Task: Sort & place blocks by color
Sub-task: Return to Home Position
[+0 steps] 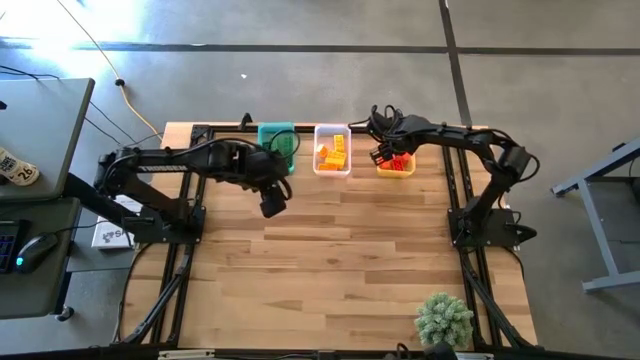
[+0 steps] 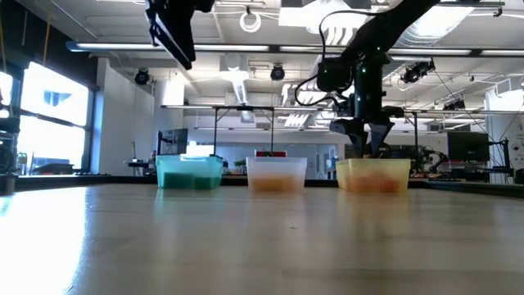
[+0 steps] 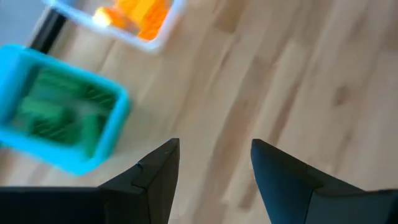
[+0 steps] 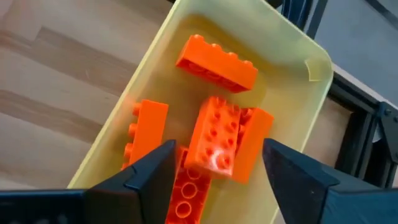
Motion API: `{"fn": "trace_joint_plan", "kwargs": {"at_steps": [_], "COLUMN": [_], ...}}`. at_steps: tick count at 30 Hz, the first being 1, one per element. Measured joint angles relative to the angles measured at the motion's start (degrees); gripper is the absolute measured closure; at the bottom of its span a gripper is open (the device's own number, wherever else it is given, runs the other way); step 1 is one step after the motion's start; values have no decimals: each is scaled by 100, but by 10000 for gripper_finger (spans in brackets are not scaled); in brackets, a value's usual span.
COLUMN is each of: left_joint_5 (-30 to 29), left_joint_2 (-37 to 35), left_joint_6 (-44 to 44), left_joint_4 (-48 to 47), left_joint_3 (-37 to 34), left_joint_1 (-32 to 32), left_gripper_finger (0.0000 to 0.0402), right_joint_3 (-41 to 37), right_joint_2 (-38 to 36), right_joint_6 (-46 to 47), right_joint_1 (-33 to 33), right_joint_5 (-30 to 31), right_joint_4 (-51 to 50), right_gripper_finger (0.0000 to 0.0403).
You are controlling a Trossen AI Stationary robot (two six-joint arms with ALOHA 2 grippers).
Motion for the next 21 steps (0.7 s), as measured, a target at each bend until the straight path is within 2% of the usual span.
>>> {"fn": "trace_joint_plan", "kwargs": {"at_steps": [6,16,21], "left_joint_5": [832,923,923], "left_joint_2": [-840,-2540,-3429], "left_joint_6": [-219,-487,-484], "left_joint_4": [1547,3236,3976], "left_joint_3": [-1214,-3293,-4312], "left_joint_1": [-57,-58,-57], "left_gripper_finger": [216,216,216], "right_joint_3": [0,0,0], "right_joint_2": [-474,-1716,-2271], "right_joint_6": [18,172,157], "right_joint_1": [24,306,706], "right_joint_5": [-127,-1131,-1150], "right_joint_4": [79,760,1360], "right_gripper_finger": [181,183,183]}}
